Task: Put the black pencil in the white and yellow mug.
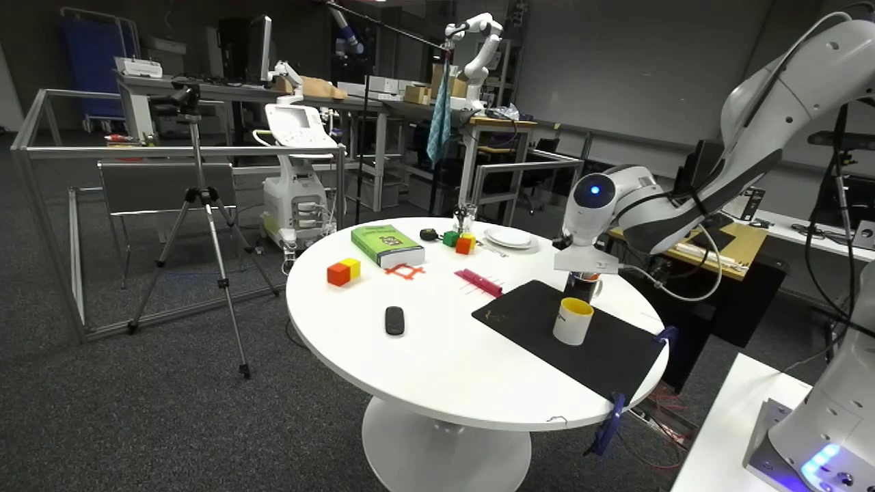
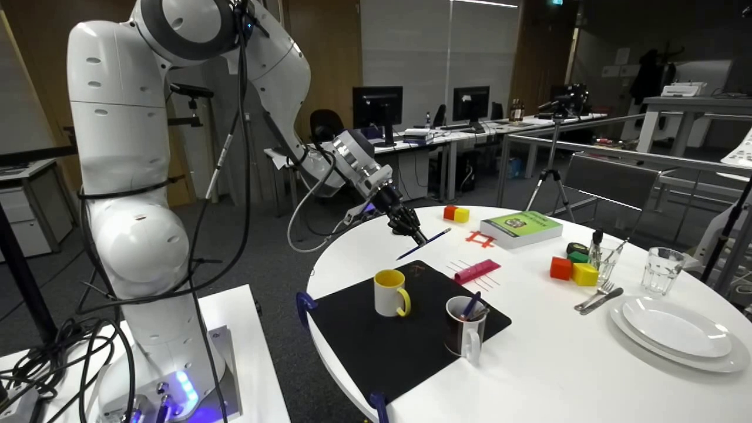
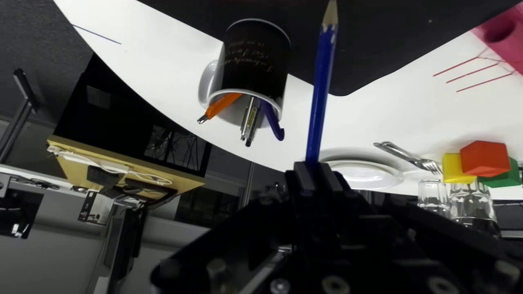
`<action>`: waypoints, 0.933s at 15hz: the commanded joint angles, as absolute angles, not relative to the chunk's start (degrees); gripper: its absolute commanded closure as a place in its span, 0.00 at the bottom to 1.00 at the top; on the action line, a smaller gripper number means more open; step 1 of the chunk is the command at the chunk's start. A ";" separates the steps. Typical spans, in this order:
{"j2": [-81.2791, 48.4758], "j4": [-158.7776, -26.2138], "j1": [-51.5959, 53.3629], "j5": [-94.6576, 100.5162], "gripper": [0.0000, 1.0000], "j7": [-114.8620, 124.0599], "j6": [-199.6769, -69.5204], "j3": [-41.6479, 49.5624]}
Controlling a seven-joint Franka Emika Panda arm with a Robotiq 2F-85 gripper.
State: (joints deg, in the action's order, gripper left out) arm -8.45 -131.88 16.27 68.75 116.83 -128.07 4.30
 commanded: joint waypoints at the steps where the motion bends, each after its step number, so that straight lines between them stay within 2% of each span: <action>1: -6.05 -135.36 13.43 72.75 0.98 122.34 -122.48 -0.30; 14: -13.03 -135.13 12.47 75.45 0.98 130.71 -112.54 -5.76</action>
State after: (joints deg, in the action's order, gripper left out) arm -11.14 -135.79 13.41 73.61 128.85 -115.34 -4.06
